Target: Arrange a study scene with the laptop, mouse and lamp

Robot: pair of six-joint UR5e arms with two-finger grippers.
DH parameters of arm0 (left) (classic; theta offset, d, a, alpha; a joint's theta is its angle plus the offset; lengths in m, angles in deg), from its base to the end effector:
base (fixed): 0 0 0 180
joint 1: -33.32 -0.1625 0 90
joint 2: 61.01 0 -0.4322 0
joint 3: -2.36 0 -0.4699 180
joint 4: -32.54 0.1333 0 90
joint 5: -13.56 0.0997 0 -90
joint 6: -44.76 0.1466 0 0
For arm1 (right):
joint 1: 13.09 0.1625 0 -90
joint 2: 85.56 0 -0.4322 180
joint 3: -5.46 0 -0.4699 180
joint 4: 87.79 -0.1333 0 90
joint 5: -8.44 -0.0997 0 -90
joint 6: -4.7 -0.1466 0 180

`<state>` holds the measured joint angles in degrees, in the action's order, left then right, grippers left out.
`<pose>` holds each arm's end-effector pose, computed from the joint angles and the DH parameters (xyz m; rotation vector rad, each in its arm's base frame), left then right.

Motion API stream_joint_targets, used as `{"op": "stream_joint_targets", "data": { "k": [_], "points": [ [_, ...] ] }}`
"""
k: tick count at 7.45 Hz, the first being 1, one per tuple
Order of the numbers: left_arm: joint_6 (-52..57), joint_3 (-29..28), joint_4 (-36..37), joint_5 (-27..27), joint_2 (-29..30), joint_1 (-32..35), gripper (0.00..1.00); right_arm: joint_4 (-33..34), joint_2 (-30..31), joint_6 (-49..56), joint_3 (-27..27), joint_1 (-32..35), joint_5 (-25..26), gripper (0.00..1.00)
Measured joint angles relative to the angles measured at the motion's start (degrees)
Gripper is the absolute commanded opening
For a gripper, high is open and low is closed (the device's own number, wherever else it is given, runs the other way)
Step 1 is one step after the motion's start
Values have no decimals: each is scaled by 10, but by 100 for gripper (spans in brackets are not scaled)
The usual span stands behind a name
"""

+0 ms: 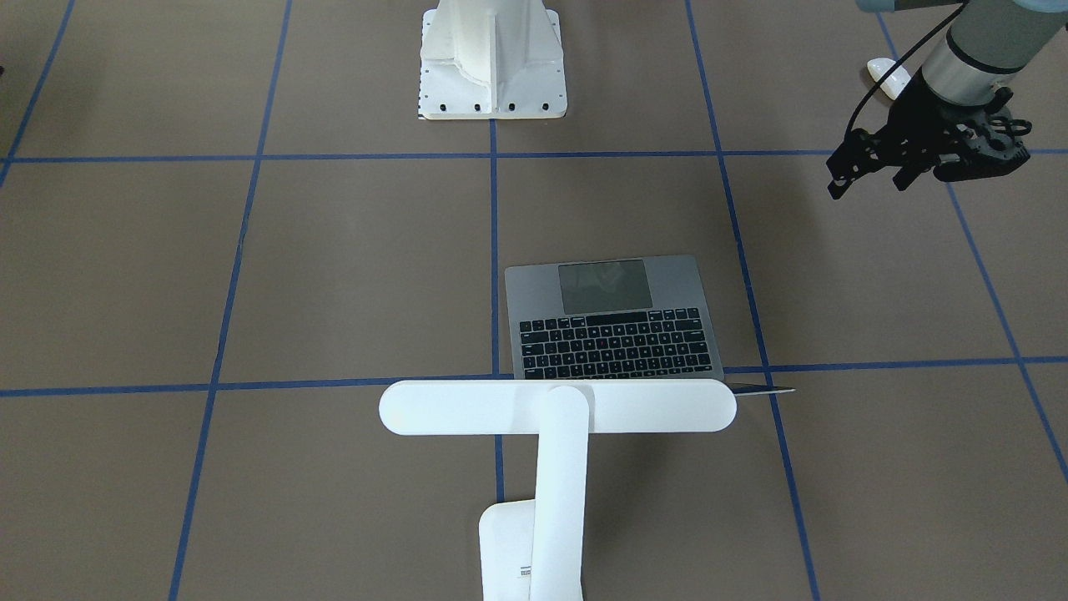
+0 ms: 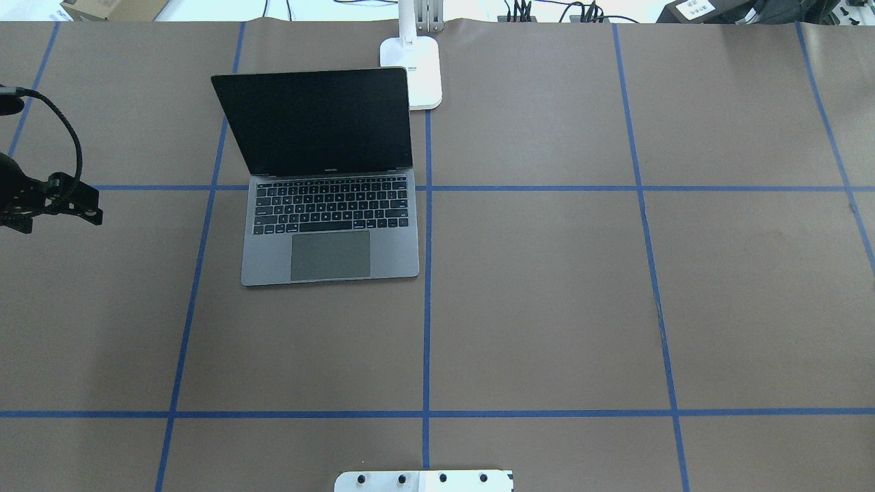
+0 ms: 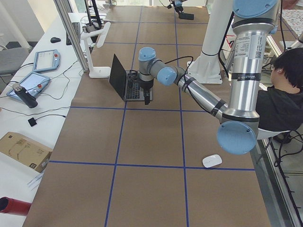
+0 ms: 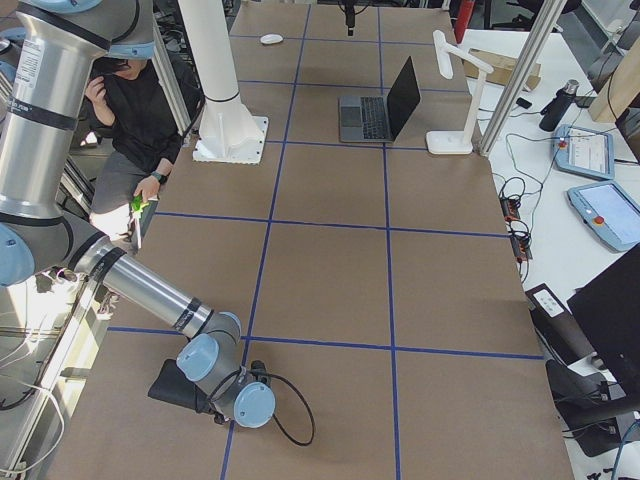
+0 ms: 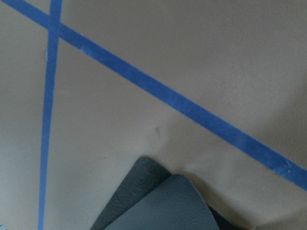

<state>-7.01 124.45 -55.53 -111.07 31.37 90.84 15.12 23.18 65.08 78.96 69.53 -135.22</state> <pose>0.2555 -0.4944 0.3764 0.0139 0.8049 -0.1467 -0.0166 -0.2467 0.9751 -0.3067 -1.1483 -0.6514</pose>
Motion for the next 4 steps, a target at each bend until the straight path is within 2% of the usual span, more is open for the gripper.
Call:
{"op": "stream_joint_targets", "data": {
  "k": [4],
  "points": [
    [-1, 2, 0, 1, 3, 0, 100, 12, 0, -2, 2, 0, -11, 0]
  ]
}}
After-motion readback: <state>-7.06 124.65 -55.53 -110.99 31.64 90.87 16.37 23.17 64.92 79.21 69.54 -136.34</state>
